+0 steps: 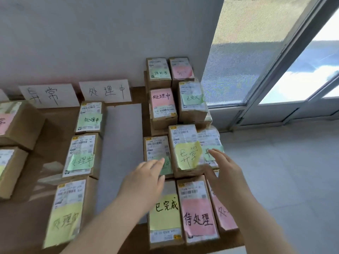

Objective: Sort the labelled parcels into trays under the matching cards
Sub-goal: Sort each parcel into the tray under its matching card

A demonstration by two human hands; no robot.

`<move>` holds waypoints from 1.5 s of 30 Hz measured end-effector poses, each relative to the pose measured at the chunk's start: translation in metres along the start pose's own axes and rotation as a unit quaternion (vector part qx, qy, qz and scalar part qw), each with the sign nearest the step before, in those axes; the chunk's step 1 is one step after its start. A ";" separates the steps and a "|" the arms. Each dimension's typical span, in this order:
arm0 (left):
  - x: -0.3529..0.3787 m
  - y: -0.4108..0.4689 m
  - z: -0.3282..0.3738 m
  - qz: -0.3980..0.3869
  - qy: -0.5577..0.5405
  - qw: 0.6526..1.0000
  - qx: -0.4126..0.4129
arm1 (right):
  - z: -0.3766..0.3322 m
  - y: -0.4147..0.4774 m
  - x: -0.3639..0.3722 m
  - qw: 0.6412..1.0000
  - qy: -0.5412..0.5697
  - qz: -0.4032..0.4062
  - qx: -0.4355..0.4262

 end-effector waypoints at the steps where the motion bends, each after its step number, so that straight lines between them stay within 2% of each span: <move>1: 0.006 0.004 0.006 -0.007 0.000 1.000 -0.014 | 0.006 0.005 0.002 1.000 0.011 -0.013 0.007; 4: 0.021 0.012 0.020 -0.026 -0.040 0.995 -0.085 | 0.015 0.015 0.014 0.994 0.083 -0.055 0.044; 8: 0.049 0.014 0.021 -0.043 -0.155 0.967 -0.197 | 0.014 0.017 0.031 0.984 0.144 -0.092 0.049; 14: 0.044 0.007 0.022 0.018 -0.232 0.943 -0.237 | 0.007 0.006 0.031 0.969 0.215 -0.100 0.069; 20: -0.008 -0.006 0.042 0.082 -0.265 0.941 -0.193 | 0.001 -0.003 0.003 0.953 0.290 -0.061 0.059; 22: -0.024 -0.007 0.045 0.096 -0.311 0.924 -0.198 | -0.005 -0.002 -0.008 0.949 0.309 -0.035 0.048; 24: -0.030 -0.007 0.042 0.092 -0.407 0.879 -0.231 | -0.012 0.000 -0.017 0.946 0.323 -0.006 0.034; 26: -0.029 -0.008 0.040 0.077 -0.518 0.807 -0.271 | -0.023 0.003 -0.025 0.948 0.317 0.012 0.007; 27: -0.029 -0.008 0.039 0.074 -0.547 0.784 -0.285 | -0.030 0.004 -0.028 0.950 0.311 0.010 -0.011; 32: -0.041 -0.011 0.017 0.133 -0.555 0.756 -0.322 | -0.048 0.027 -0.020 0.962 0.263 -0.054 -0.039; 36: -0.046 -0.015 0.000 0.166 -0.572 0.723 -0.350 | -0.046 0.087 -0.006 0.989 0.136 0.040 -0.032; 40: -0.049 -0.019 -0.006 0.186 -0.590 0.699 -0.359 | -0.053 0.130 0.023 0.996 0.073 0.043 0.028; 45: -0.053 -0.027 -0.014 0.198 -0.593 0.688 -0.367 | -0.055 0.150 0.043 0.995 0.015 0.064 0.076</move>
Point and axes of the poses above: each hand's wrist, its own y-axis towards the middle knuckle, its own x-axis out of the palm, z = x × y, the point moved 7 cm from there along y, towards the middle knuckle, and after that the axes turned 14 degrees about z, right-handed, at the moved point
